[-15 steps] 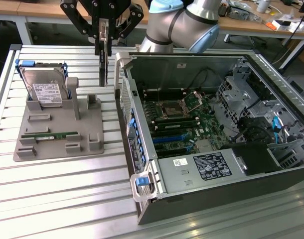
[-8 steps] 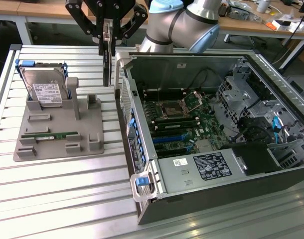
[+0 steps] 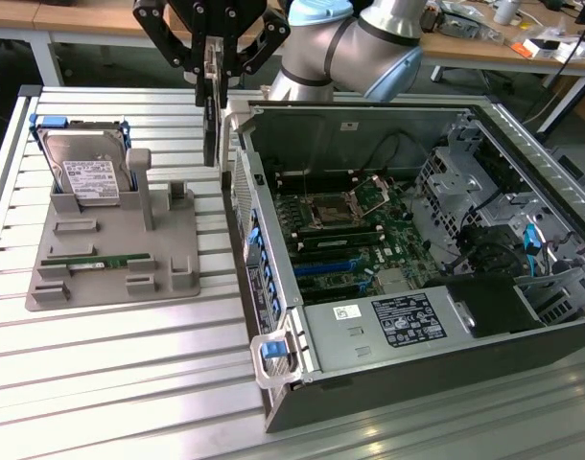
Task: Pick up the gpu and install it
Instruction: 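Pick up the gpu and move the gpu toward the slot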
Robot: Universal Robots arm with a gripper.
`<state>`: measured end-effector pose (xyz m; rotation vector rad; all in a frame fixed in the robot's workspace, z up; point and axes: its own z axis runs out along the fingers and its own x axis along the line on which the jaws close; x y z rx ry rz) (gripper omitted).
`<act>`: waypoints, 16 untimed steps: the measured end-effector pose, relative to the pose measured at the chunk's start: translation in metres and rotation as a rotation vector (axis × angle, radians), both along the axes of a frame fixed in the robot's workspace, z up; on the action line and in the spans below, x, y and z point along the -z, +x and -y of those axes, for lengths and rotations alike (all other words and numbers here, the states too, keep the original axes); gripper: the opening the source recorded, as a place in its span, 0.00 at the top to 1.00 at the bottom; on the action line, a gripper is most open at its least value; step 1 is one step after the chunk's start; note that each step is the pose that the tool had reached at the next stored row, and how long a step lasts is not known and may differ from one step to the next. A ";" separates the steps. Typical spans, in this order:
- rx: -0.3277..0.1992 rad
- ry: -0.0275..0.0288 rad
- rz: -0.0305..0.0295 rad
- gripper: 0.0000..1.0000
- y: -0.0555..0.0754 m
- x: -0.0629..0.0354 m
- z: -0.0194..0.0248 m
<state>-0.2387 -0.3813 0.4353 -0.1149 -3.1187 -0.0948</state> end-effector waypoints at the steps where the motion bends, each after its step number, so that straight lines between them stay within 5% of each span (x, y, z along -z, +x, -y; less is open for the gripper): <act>1: 0.000 -0.0001 -0.0001 0.74 0.001 0.0000 0.0000; 16: 0.000 -0.0001 0.0000 0.74 0.018 0.0000 0.0000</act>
